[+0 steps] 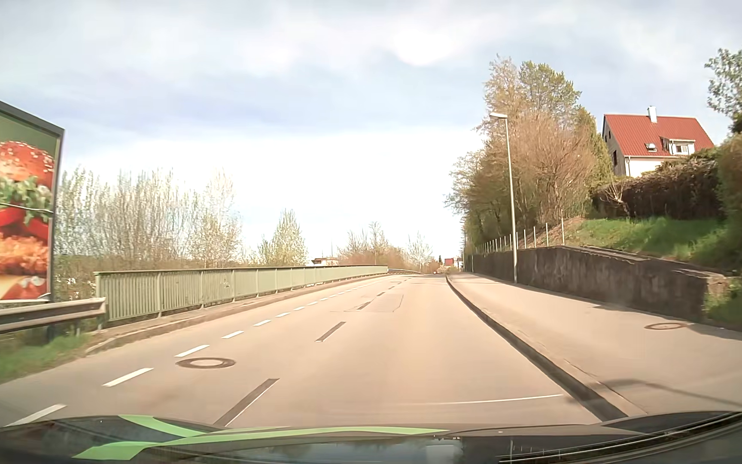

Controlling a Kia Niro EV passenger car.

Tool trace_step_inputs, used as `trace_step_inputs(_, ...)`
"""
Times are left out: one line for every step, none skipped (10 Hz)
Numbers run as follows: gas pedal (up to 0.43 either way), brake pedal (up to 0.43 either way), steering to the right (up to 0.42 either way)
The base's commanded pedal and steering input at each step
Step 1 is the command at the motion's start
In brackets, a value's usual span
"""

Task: Follow the waypoints while adhering to traffic rules and regulations

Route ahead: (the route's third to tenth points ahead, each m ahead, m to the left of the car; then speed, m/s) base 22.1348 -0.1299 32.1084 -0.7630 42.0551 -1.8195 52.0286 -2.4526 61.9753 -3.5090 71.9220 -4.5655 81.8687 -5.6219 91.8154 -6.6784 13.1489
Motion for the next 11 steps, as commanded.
trace_step_inputs(0.118, 0.0, 0.01)
trace_step_inputs(0.118, 0.0, 0.011)
trace_step_inputs(0.118, 0.0, 0.011)
trace_step_inputs(0.13, 0.0, 0.011)
trace_step_inputs(0.13, 0.0, 0.011)
trace_step_inputs(0.13, 0.0, 0.011)
trace_step_inputs(0.13, 0.0, 0.011)
trace_step_inputs(0.13, 0.0, 0.011)
trace_step_inputs(0.118, 0.0, 0.011)
trace_step_inputs(0.118, 0.0, 0.011)
trace_step_inputs(0.118, 0.0, 0.01)
